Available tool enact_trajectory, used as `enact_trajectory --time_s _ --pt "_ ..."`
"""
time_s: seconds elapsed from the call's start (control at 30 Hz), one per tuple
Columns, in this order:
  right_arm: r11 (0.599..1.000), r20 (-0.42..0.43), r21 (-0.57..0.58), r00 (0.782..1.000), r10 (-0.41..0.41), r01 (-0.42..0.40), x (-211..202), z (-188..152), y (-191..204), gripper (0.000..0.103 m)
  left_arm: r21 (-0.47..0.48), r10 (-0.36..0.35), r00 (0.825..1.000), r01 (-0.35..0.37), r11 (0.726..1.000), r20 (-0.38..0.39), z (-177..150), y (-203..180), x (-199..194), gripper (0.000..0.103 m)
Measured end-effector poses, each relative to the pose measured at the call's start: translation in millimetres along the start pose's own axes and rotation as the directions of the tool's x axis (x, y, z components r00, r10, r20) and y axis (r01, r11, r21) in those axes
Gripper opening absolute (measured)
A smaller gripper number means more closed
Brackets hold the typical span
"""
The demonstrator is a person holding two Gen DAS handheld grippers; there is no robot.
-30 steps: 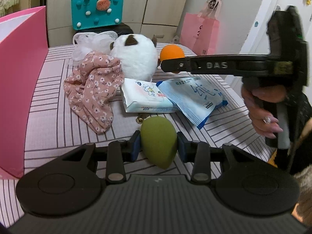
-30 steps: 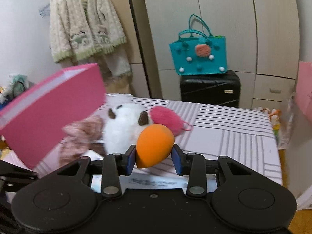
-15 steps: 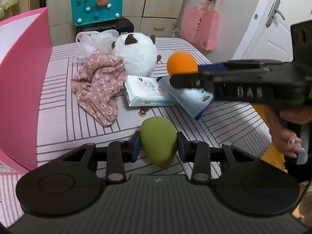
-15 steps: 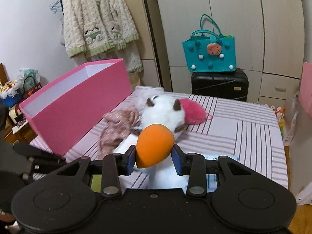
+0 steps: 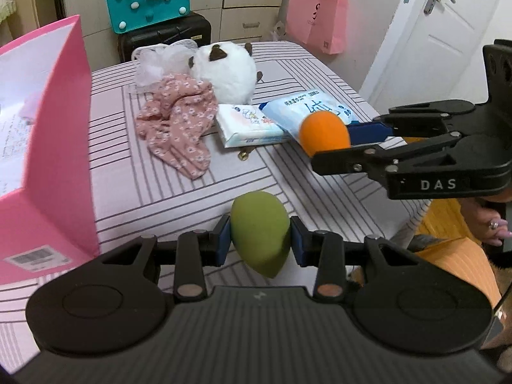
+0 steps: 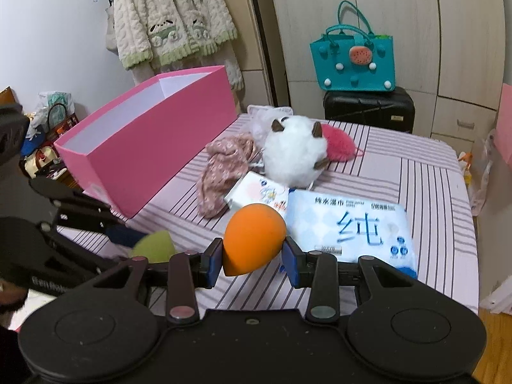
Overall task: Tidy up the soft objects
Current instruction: 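Lift both sponges and carry them over the pink box with both tools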
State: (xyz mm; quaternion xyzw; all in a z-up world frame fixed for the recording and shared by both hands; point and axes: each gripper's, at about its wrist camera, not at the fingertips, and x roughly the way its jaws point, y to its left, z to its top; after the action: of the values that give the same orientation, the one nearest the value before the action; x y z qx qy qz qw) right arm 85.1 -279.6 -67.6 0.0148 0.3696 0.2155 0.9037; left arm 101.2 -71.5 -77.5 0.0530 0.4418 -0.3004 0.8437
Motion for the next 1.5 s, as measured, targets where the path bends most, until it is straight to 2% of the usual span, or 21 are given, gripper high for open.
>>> enact_trajectory --time_s 0.17,0.33,0.47,0.6,1.0,1.17,1.27,1.4,1.5 --pt "0.999 -0.058 0.007 0.998 0.035 -0.035 -6.5 -3.4 11.7 0.044 -0.003 -0.008 0.999 0.008 1.0 -0.039 -3.7 9.8 -19.7 0.037" --pt "0.995 -0.111 0.015 0.988 0.103 -0.102 -12.3 -3.9 29.1 0.044 0.014 0.006 0.998 -0.005 1.0 -0.064 -9.1 16.2 -40.1 0.037" --pt "0.994 -0.13 -0.033 0.986 0.104 -0.109 -18.5 -3.9 48.8 0.044 0.01 0.019 0.999 -0.019 1.0 -0.046 -12.8 18.8 -56.2 0.037" --pt "0.987 -0.141 -0.058 0.98 0.143 -0.153 -23.9 -2.7 65.8 0.044 -0.015 -0.007 0.999 0.006 1.0 -0.045 -15.2 25.2 -72.2 0.037" --pt "0.957 -0.173 -0.121 0.955 0.241 -0.264 -26.8 21.1 110.3 0.044 -0.036 -0.013 0.999 0.012 0.999 -0.032 -25.6 43.7 -130.8 0.037" --pt "0.945 -0.159 -0.163 0.953 0.258 -0.283 -26.3 36.1 123.5 0.044 -0.055 0.004 1.0 -0.003 0.999 0.028 -21.8 60.8 -147.7 0.037" --pt "0.943 -0.112 -0.211 0.965 0.237 -0.256 -19.3 45.5 126.9 0.044 -0.059 0.02 0.997 -0.016 0.998 0.076 -11.6 69.1 -152.8 0.037" --pt "0.946 -0.084 -0.179 0.962 0.261 -0.272 -5.4 61.8 121.7 0.044 -0.047 0.034 0.992 -0.028 0.998 0.118 5.5 81.8 -155.9 0.037" --pt "0.944 -0.056 -0.2 0.965 0.257 -0.263 0.1 74.6 125.7 0.044 -0.056 0.046 0.989 -0.038 0.998 0.138 18.1 95.9 -156.3 0.037"
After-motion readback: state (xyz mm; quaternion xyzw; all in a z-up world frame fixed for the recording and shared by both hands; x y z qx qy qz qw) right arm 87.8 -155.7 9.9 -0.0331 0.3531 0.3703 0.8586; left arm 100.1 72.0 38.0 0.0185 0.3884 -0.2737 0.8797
